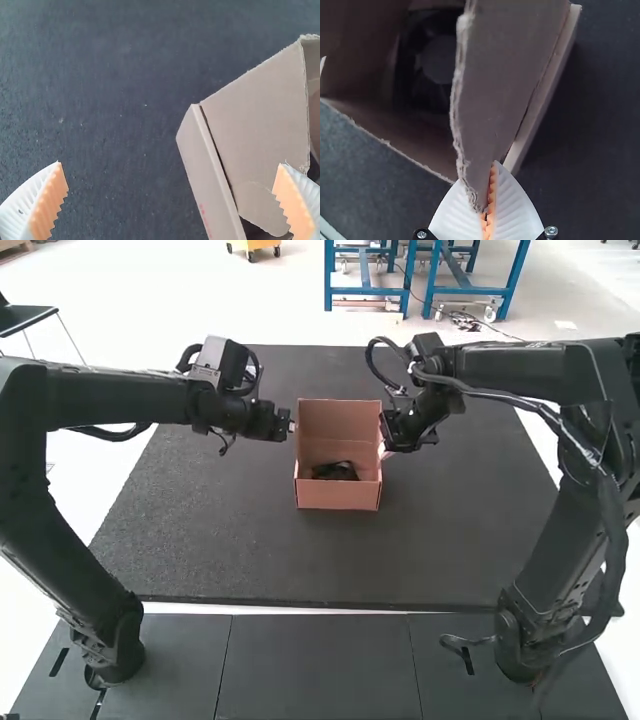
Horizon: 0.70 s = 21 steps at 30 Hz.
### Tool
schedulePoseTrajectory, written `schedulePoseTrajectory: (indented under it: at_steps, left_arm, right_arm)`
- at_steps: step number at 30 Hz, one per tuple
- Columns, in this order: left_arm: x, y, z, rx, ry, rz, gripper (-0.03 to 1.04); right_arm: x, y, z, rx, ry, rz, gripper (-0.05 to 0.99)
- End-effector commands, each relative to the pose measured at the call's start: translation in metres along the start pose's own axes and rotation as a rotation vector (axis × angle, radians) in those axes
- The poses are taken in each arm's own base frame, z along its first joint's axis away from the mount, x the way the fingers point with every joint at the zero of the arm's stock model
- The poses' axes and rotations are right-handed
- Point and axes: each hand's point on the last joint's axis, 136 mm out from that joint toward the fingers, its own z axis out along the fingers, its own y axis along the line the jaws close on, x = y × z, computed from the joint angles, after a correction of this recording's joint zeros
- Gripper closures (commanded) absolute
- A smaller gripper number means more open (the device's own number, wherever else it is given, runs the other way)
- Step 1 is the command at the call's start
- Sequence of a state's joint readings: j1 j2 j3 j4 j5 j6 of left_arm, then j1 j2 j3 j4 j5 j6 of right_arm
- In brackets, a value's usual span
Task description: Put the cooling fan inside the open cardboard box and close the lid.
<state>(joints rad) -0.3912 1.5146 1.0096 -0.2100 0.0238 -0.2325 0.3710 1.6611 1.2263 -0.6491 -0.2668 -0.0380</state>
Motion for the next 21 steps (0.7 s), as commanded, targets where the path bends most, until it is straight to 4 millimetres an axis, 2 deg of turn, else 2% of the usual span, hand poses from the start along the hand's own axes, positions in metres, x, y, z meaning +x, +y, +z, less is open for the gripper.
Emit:
schedulePoseTrajectory:
  at_steps: [1,10,15,18,19,20,21]
  left_arm:
    - [-0.006,-0.004,-0.010,0.018,-0.027,0.014,0.04]
    - [0.004,0.003,-0.011,-0.003,0.015,0.011,0.04]
    - [-0.004,0.031,-0.016,-0.089,-0.011,-0.020,0.04]
    - [-0.011,0.040,-0.019,-0.108,-0.035,-0.034,0.04]
    - [-0.015,0.043,-0.020,-0.116,-0.047,-0.038,0.04]
    - [-0.018,0.042,-0.021,-0.115,-0.058,-0.038,0.04]
    - [-0.022,0.042,-0.022,-0.113,-0.069,-0.037,0.04]
  right_arm:
    - [0.000,0.015,-0.011,-0.040,-0.020,-0.034,0.95]
    - [0.004,0.014,-0.009,-0.032,-0.005,-0.032,0.95]
    - [0.011,0.013,-0.005,-0.030,0.013,-0.029,0.95]
    - [0.015,0.014,-0.002,-0.032,0.023,-0.032,0.95]
    - [0.015,0.015,-0.003,-0.033,0.022,-0.030,0.93]
    - [0.012,0.016,-0.004,-0.032,0.017,-0.024,0.81]
    - [0.009,0.016,-0.006,-0.032,0.007,-0.021,0.63]
